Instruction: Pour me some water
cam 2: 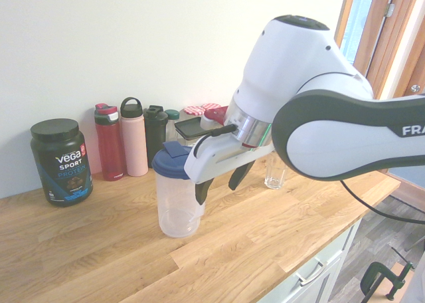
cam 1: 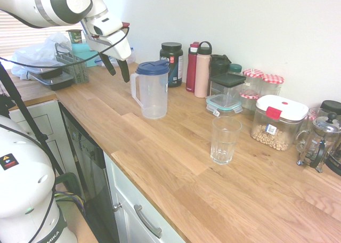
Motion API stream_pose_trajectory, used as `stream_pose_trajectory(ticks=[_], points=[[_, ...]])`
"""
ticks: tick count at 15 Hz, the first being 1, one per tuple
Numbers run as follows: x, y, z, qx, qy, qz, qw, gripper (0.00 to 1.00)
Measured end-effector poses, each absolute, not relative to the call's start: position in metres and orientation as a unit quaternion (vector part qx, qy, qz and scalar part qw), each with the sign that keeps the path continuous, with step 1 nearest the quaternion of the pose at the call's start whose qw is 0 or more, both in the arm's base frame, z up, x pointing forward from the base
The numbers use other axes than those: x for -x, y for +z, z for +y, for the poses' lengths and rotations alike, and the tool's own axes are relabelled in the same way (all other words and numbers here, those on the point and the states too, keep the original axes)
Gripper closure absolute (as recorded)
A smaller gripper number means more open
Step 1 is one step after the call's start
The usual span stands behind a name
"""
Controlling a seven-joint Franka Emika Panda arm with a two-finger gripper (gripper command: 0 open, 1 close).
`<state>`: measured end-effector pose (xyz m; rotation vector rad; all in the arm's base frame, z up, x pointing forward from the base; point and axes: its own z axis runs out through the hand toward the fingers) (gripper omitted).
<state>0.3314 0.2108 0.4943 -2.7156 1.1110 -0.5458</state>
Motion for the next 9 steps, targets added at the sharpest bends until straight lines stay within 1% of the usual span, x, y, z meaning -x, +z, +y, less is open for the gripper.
stream_pose_trajectory(ticks=[2, 3, 6, 9], points=[[-0.352, 0.474, 0.214, 0.9, -0.192, 0.383, 0.076, 0.0], [-0.364, 0.466, 0.215, 0.898, -0.193, 0.388, 0.071, 1.0], [-0.386, 0.454, 0.221, 0.897, -0.198, 0.389, 0.07, 1.0], [-0.394, 0.447, 0.223, 0.893, -0.199, 0.397, 0.072, 1.0]])
